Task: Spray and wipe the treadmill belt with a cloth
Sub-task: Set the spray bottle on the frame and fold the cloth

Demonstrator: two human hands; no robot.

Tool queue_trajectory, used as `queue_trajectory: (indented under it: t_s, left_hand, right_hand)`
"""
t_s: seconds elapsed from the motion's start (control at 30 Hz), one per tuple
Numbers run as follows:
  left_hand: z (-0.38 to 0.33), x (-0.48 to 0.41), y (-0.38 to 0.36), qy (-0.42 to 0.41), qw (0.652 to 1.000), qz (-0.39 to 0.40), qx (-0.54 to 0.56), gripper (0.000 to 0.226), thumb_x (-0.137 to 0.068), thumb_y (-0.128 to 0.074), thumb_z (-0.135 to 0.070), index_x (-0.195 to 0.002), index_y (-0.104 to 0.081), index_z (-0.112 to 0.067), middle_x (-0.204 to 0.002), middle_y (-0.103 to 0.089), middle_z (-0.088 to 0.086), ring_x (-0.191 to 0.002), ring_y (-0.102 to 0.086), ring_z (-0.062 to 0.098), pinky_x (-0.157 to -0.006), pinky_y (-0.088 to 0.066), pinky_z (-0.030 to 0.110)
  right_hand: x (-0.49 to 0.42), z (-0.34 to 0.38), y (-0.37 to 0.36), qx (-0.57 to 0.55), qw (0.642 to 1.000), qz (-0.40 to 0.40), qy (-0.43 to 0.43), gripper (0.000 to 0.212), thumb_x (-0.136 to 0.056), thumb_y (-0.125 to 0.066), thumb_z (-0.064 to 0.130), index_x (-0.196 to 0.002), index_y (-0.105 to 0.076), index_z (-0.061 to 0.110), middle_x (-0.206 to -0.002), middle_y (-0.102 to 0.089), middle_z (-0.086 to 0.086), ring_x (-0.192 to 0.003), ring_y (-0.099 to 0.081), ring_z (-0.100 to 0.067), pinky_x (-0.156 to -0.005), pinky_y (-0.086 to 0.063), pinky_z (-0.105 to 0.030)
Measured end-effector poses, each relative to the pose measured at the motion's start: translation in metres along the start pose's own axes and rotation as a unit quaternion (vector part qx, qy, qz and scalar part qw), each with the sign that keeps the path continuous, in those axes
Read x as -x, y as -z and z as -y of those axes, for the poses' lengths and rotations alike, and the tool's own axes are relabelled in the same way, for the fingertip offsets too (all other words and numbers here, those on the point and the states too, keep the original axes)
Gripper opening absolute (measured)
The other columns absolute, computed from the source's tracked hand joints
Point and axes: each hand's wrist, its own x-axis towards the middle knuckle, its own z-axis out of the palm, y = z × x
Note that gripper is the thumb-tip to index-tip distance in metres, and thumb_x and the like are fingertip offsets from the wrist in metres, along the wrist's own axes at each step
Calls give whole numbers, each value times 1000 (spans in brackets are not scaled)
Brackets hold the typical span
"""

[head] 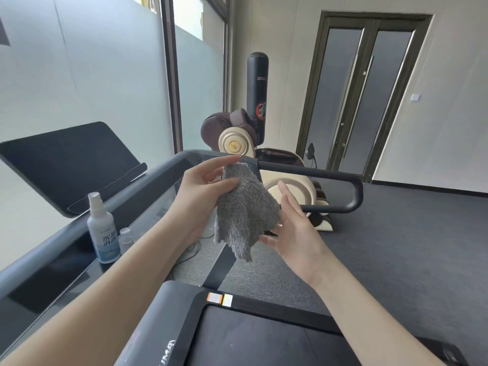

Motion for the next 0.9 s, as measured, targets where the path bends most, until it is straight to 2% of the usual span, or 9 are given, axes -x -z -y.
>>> queue_trajectory:
  t_s: [0.13, 0.23, 0.37, 0.5, 0.57, 0.63, 0.73, 0.83, 0.9]
  left_hand:
    - [-2, 2, 0, 4, 1000, 9, 4, 37, -81, -70, 7, -99, -79, -24, -100, -70, 5, -117, -62, 33, -101, -50, 49]
    - [-5, 3, 2, 8, 1000, 11, 10, 36, -82, -68, 9, -106, -76, -17, -102, -71, 8, -113, -64, 34, -102, -49, 51]
    - [-5, 3, 5, 11, 1000, 8, 11, 38, -68, -73, -6, -102, -78, -21, -111, -71, 12, -121, -60, 33, -104, -47, 52]
    - [-5, 2, 10, 8, 1000, 5, 18, 34, -72, -73, -1, -98, -79, -22, -107, -71, 10, -121, -60, 32, -97, -52, 42]
    - [-5, 2, 14, 13, 1000, 3, 7, 34, -70, -74, -5, -97, -80, -24, -112, -70, 13, -121, -60, 31, -97, -53, 43]
    - [-7, 3, 18, 22, 1000, 10, -18, 32, -73, -77, -4, -97, -79, -25, -113, -71, 16, -115, -64, 31, -95, -54, 42]
    - [-10, 7, 25, 32, 995, 34, -92, 30, -79, -76, -1, -94, -79, -26, -103, -75, 10, -99, -70, 24, -85, -58, 29]
    - [-9, 9, 28, 56, 981, 39, -181, 33, -76, -78, 1, -94, -78, -26, -105, -68, 11, -97, -64, 21, -92, -50, 26]
    - [-6, 9, 26, 77, 970, 36, -226, 32, -76, -79, 0, -95, -78, -26, -114, -62, 19, -104, -60, 30, -98, -48, 33]
  right_hand:
    - [-3, 4, 0, -3, 1000, -20, 16, 55, -84, -58, 28, -136, -43, 39, -122, -65, 2, -104, -60, -18, -103, -37, -44]
    - [-4, -1, -2, -25, 999, -16, 24, 55, -83, -61, 15, -132, -50, 35, -127, -62, -6, -113, -58, -22, -102, -39, -44]
    - [-2, 0, -7, -29, 999, 7, 24, 58, -84, -60, 11, -135, -47, 33, -126, -62, -7, -119, -57, -25, -100, -43, -40]
    - [-4, 1, -9, -27, 999, 4, 43, 60, -82, -61, 3, -135, -48, 27, -126, -61, -15, -119, -56, -28, -105, -40, -43]
    - [-5, 2, -9, 2, 998, -22, 64, 59, -81, -61, 0, -134, -51, 24, -122, -63, -16, -113, -59, -26, -104, -40, -44]
    - [-5, 6, -9, 56, 992, -54, 95, 52, -84, -58, -4, -130, -54, 21, -110, -68, -14, -102, -63, -22, -96, -46, -40]
    - [-5, 17, -10, 150, 975, -76, 148, 38, -88, -54, -6, -118, -60, 16, -93, -69, -8, -87, -63, -15, -81, -50, -33]
    - [-8, 28, -11, 231, 953, -79, 181, 26, -90, -53, -6, -101, -65, 14, -88, -66, -7, -83, -60, -16, -80, -48, -34]
    - [-11, 32, -11, 274, 940, -80, 186, 25, -90, -54, -5, -90, -67, 15, -86, -66, -3, -83, -58, -13, -82, -47, -31]
